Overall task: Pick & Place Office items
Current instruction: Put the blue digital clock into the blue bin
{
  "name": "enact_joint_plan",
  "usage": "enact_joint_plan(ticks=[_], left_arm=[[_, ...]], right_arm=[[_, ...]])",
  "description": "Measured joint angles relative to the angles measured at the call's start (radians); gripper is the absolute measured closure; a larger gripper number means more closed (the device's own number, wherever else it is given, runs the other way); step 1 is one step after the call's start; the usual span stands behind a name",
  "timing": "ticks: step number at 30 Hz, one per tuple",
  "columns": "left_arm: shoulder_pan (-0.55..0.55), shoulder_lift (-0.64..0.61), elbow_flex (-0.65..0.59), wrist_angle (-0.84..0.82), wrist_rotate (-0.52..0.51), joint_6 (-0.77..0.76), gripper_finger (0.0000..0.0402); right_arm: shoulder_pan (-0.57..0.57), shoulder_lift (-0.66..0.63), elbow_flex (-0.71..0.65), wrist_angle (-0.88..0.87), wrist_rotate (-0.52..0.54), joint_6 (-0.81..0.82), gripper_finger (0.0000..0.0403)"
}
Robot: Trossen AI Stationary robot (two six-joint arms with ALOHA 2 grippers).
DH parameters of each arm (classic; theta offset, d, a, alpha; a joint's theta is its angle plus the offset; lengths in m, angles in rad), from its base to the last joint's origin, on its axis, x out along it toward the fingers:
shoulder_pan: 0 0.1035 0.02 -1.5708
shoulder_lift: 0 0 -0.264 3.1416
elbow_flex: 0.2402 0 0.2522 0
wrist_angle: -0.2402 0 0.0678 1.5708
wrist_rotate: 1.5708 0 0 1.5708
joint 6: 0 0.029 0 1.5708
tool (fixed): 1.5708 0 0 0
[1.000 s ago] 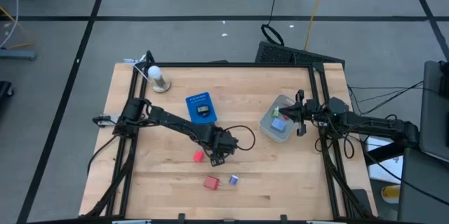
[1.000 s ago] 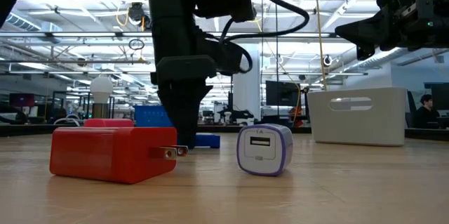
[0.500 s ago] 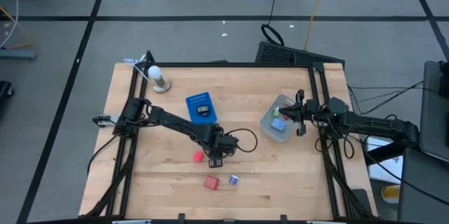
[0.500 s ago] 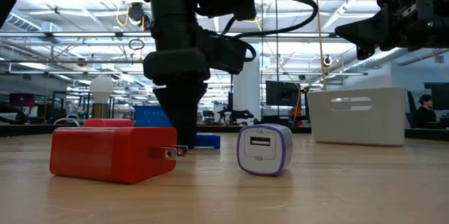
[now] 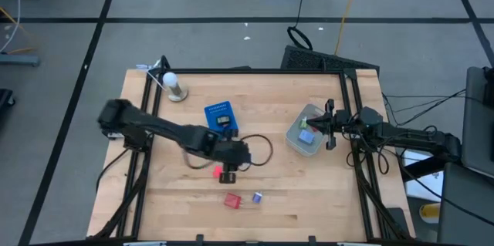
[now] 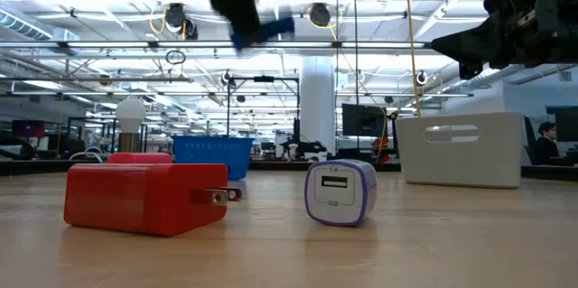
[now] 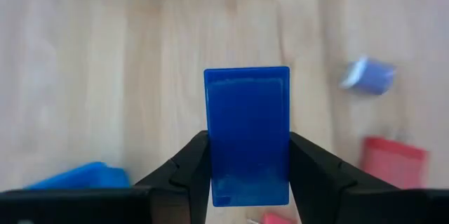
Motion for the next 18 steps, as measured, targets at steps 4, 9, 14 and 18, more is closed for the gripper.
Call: enact_joint_plan(ticks=[4,9,14,18], left_arm=[[-0.051,-0.165,-0.036,0.079,-0.017,0.026,0.0253],[-0.126,-0.414,-0.18,0.153,-0.145,0.022,0.0253],[-0.179,-0.688,-0.387,0.168,-0.34,0.005,0.0253],[-0.172,-0.898,-0.54,0.189,-0.447,-0.039,0.0253]], right_arm=[[0.0,0.0,0.0,-0.002,0.0,0.0,0.0399],[0.0,0.0,0.0,-0.002,0.0,0.0,0.0399],[0.0,0.0,0.0,-0.003,0.0,-0.001,0.0399],[0.0,0.0,0.0,-0.003,0.0,-0.001,0.0399]])
